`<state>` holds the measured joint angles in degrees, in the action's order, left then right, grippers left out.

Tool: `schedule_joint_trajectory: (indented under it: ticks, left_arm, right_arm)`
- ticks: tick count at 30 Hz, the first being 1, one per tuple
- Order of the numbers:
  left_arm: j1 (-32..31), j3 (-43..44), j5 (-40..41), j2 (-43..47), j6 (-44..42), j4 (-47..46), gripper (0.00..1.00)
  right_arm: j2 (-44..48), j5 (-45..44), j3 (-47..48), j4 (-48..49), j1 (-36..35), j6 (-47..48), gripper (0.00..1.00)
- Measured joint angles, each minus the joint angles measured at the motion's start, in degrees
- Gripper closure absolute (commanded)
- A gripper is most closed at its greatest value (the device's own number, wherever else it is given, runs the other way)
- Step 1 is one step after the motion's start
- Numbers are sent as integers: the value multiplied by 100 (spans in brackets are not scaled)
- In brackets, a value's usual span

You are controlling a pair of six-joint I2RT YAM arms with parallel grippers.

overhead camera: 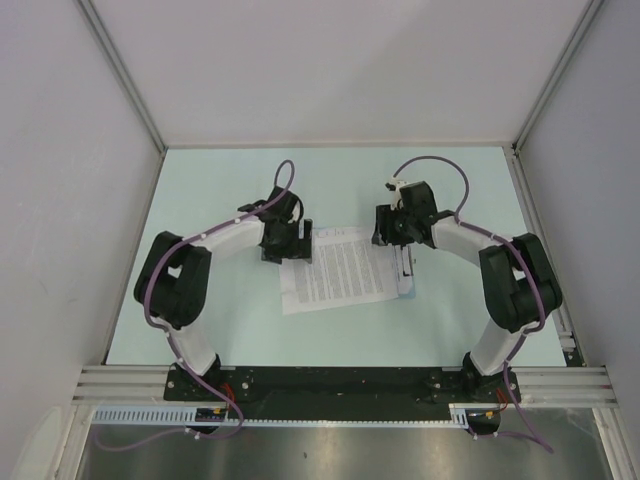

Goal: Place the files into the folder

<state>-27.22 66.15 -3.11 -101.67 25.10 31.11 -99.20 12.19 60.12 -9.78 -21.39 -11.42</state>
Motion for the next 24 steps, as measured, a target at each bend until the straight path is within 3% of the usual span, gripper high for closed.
schedule_joint_trajectory:
  ticks: [5,18,24]
  left_arm:
    - [0,11,-11,380,-22,140,11]
    - [22,-584,-7,909,-114,140,12]
    - [26,-627,-9,1029,-116,164,11]
  right_arm:
    - [-149,304,0,240,201,103,58]
    - [-699,942,0,793,496,118,60]
    - [-815,1102,0,1016,518,68,72]
